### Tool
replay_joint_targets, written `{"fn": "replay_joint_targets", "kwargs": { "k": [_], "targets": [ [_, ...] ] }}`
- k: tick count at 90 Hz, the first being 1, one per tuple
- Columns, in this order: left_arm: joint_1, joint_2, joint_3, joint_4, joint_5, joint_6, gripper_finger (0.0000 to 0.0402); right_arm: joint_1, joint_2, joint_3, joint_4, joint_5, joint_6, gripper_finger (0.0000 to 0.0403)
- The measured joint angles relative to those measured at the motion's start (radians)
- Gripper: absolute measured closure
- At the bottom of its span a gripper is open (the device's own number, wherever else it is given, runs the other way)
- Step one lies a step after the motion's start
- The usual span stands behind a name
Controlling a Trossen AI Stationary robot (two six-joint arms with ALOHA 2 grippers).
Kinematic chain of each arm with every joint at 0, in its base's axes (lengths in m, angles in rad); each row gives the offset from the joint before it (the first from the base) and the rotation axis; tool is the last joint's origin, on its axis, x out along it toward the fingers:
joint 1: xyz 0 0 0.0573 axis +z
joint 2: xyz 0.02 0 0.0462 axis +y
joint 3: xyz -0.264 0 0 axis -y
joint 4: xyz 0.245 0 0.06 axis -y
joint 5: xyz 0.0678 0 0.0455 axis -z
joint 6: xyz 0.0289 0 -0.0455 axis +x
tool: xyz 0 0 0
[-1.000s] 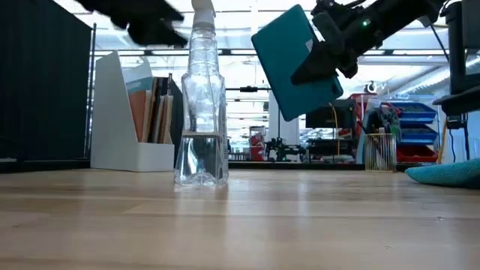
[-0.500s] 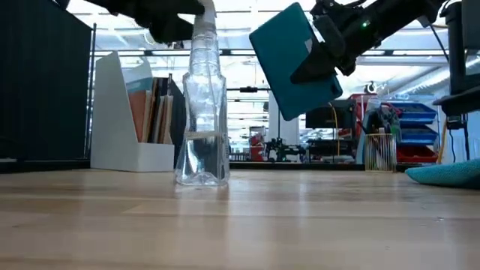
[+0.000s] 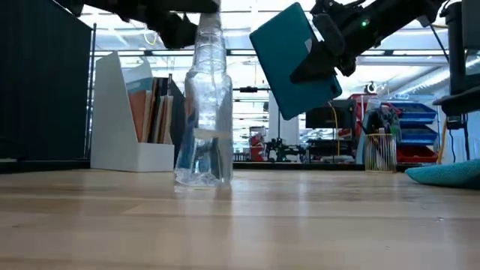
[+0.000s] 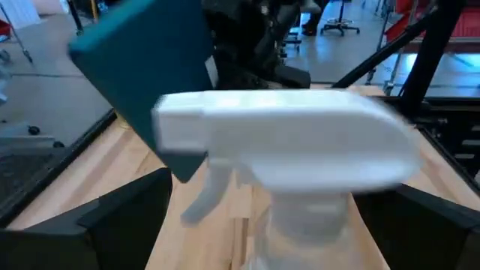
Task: Apply microfiber cloth
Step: Spray the back of the blue tablet with the spray bottle
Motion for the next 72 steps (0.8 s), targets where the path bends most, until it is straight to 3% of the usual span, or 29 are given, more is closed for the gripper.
{"fn": "replay_joint_targets", "kwargs": {
  "k": [20, 33, 60, 72],
  "targets": [
    [-0.022, 0.015, 0.0, 0.014, -0.046, -0.084, 0.0008, 0.012, 0.002, 0.0, 0.009, -0.03, 0.016, 0.0384],
    [-0.039, 0.016, 0.0, 0.045, -0.1, -0.108, 0.0008, 0.028, 0.038, 0.0, 0.112, -0.04, -0.039, 0.0384],
    [-0.041, 0.058, 0.0, 0.105, -0.093, -0.105, 0.0008, -0.075, 0.162, 0.004, 0.408, -0.225, -0.268, 0.0384],
    [-0.04, 0.075, 0.0, 0.105, -0.084, -0.106, 0.0008, -0.161, 0.213, 0.056, 0.423, -0.414, -0.363, 0.0384]
  ]
}}
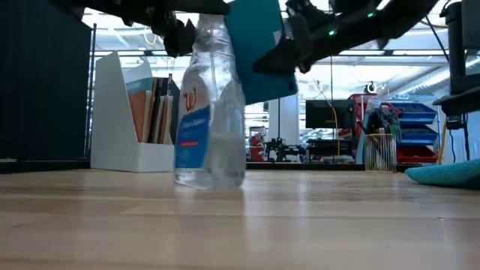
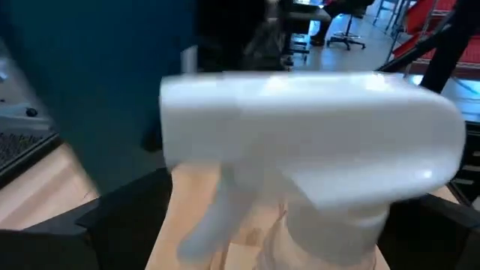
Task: Apply microfiber cloth
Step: Spray the back of the blue tablet with the spray bottle
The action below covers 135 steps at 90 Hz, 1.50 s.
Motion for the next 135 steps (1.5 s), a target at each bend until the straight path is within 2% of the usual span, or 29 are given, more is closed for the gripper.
{"fn": "replay_joint_targets", "kwargs": {
  "k": [15, 24, 35, 51, 67, 78, 88, 101, 120, 135],
  "targets": [
    [0.0, 0.01, 0.0, -0.001, 0.0, 0.0, 0.0008, -0.06, 0.105, 0.124, 0.003, -0.222, -0.101, 0.0384],
    [0.0, 0.011, 0.0, -0.001, 0.001, 0.0, 0.0008, -0.068, 0.152, 0.189, -0.051, -0.276, -0.139, 0.0384],
    [-0.001, 0.011, 0.0, -0.006, -0.015, -0.005, 0.0008, -0.07, 0.166, 0.223, -0.127, -0.254, -0.144, 0.0384],
    [-0.011, 0.006, 0.0, -0.003, -0.025, 0.002, 0.0008, -0.065, 0.043, 0.225, -0.432, -0.048, -0.159, 0.0384],
    [-0.013, 0.006, 0.0, -0.008, -0.028, 0.002, 0.0008, -0.042, -0.108, 0.212, -0.747, -0.026, -0.031, 0.0384],
    [-0.013, 0.006, 0.0, -0.006, -0.03, 0.002, 0.0008, -0.001, -0.189, 0.132, -0.885, -0.029, 0.076, 0.0384],
    [-0.019, 0.006, 0.0, -0.01, -0.031, 0.002, 0.0008, 0.049, -0.248, -0.002, -0.885, -0.027, 0.186, 0.0384],
    [-0.031, 0.005, 0.0, -0.058, -0.033, 0.002, 0.0008, 0.116, -0.239, -0.132, -0.711, -0.025, 0.239, 0.0385],
    [-0.051, -0.004, 0.002, -0.243, -0.06, -0.08, 0.0008, 0.152, -0.198, -0.15, -0.541, 0.021, 0.21, 0.0385],
    [-0.09, -0.033, 0.0, -0.428, -0.066, -0.191, 0.0008, 0.151, -0.151, -0.15, -0.519, -0.002, 0.204, 0.0385]
  ]
}}
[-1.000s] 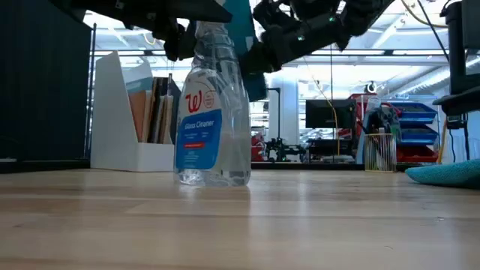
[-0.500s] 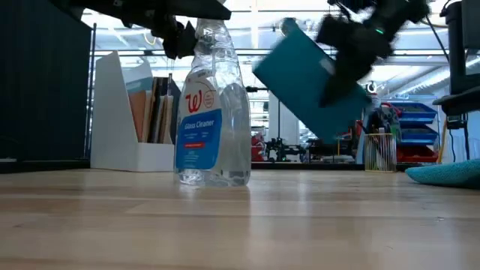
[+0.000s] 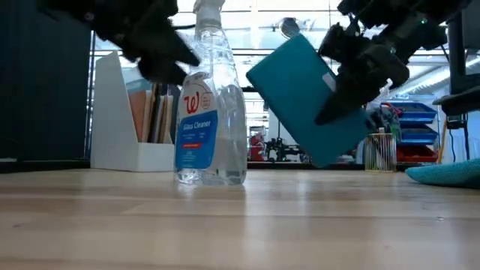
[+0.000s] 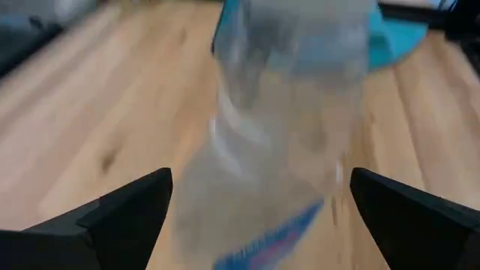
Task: Apply microfiber cloth
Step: Spray the back of the blue tablet with the spray bottle
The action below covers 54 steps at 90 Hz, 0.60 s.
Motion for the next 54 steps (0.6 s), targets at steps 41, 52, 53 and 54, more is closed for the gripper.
{"fn": "replay_joint_targets", "kwargs": {
  "k": [41, 52, 53, 54],
  "targets": [
    [-0.045, 0.051, -0.001, -0.105, -0.297, -0.061, 0.0008, 0.059, 0.145, 0.023, 0.181, -0.023, 0.024, 0.0385],
    [-0.045, 0.052, -0.001, -0.105, -0.365, -0.061, 0.0008, 0.086, 0.148, 0.027, 0.191, -0.028, 0.055, 0.0385],
    [-0.045, 0.052, -0.001, -0.105, -0.373, -0.062, 0.0008, 0.089, 0.148, 0.027, 0.193, -0.029, 0.057, 0.0385],
    [-0.045, 0.052, -0.001, -0.105, -0.38, -0.062, 0.0008, 0.091, 0.148, 0.027, 0.195, -0.029, 0.06, 0.0385]
  ]
}}
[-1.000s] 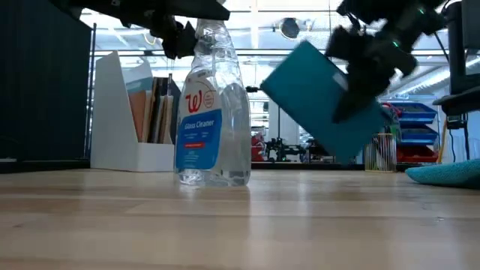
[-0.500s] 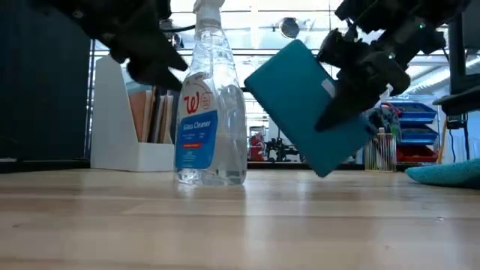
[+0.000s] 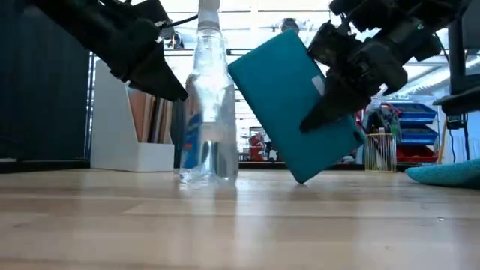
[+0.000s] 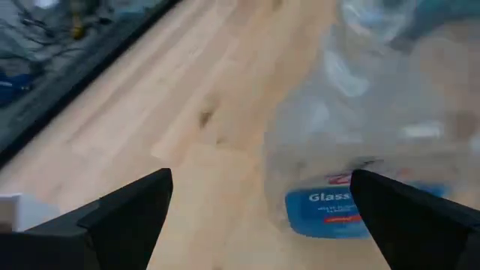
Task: Apply microfiber cloth
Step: Spray the back of the blue tablet with the spray bottle
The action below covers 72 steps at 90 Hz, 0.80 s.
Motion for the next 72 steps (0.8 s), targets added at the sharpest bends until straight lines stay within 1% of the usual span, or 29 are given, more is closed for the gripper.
{"fn": "replay_joint_targets", "kwargs": {
  "k": [10, 28, 38, 47, 52, 62, 72],
  "targets": [
    [0.005, 0.0, 0.0, 0.01, -0.042, 0.0, 0.0008, 0.016, 0.001, 0.0, 0.019, 0.003, 0.014, 0.0385],
    [0.008, -0.006, 0.0, 0.011, -0.025, -0.005, 0.0008, 0.013, -0.016, 0.0, 0.009, 0.023, 0.016, 0.0385],
    [-0.024, -0.049, 0.002, 0.007, -0.019, -0.005, 0.0008, 0.013, -0.084, 0.0, -0.015, 0.038, 0.01, 0.0385],
    [-0.058, -0.113, 0.015, 0.014, -0.017, -0.007, 0.0008, 0.013, -0.162, 0.0, -0.065, 0.041, 0.009, 0.0385],
    [-0.073, -0.152, 0.019, 0.014, 0.006, -0.005, 0.0008, 0.013, -0.205, 0.0, -0.09, 0.051, 0.01, 0.0385],
    [-0.086, -0.212, 0.026, 0.016, 0.035, 0.046, 0.0008, 0.013, -0.269, 0.0, -0.129, 0.099, 0.009, 0.0385],
    [-0.073, -0.251, 0.026, 0.025, 0.05, 0.098, 0.0008, 0.012, -0.297, 0.0, -0.131, 0.123, 0.007, 0.0385]
  ]
}}
